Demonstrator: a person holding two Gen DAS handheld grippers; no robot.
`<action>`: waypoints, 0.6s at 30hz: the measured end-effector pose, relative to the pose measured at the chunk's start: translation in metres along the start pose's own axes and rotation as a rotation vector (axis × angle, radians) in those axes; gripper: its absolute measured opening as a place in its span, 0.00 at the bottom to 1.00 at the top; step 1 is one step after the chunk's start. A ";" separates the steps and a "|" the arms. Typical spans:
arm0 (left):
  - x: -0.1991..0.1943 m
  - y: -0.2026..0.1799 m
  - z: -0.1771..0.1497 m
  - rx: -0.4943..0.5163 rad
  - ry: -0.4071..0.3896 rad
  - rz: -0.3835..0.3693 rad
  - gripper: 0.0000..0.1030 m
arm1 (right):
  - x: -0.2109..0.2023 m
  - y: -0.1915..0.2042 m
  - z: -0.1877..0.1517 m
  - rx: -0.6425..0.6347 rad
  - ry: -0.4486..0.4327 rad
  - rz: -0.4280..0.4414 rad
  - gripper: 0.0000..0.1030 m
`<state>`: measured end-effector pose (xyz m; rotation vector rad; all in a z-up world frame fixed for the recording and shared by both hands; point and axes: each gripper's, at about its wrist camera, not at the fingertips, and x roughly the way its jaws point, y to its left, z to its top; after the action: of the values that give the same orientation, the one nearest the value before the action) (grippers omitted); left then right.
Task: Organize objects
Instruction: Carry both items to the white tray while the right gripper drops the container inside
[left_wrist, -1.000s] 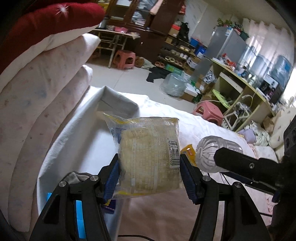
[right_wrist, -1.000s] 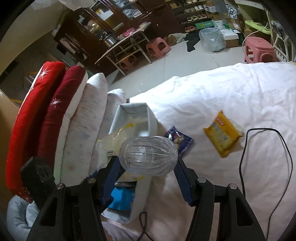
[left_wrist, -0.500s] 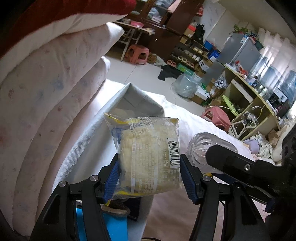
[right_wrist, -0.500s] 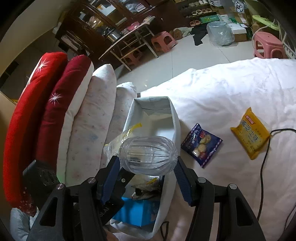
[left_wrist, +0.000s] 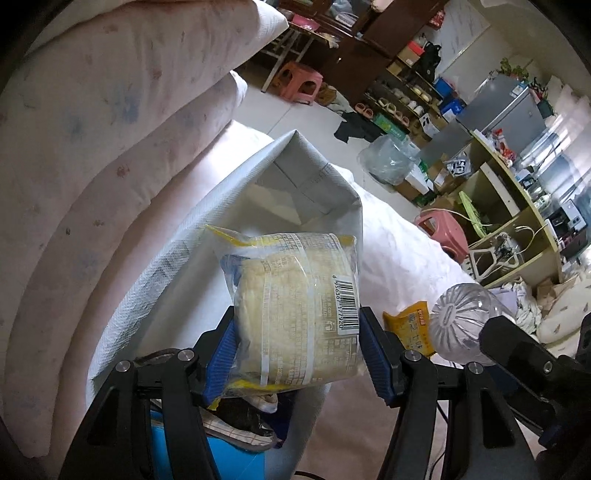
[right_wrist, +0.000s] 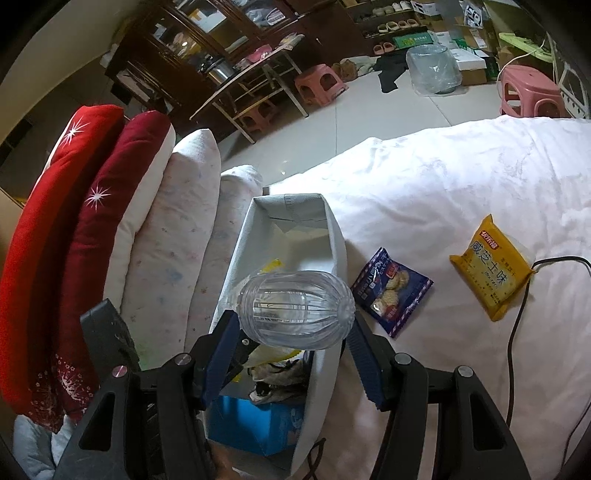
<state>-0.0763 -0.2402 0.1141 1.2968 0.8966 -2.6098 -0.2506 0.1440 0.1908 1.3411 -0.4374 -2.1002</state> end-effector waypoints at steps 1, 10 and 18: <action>0.001 0.000 0.000 0.003 0.003 0.003 0.59 | 0.000 0.000 0.000 0.002 0.000 0.002 0.57; 0.016 -0.019 0.002 0.125 0.053 0.023 0.59 | 0.001 0.000 -0.001 0.001 0.018 0.010 0.57; -0.004 -0.036 0.002 0.236 -0.038 0.037 0.59 | 0.005 0.004 0.003 -0.010 0.029 0.026 0.57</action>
<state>-0.0871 -0.2125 0.1341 1.2940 0.5655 -2.7675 -0.2539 0.1377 0.1910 1.3513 -0.4292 -2.0566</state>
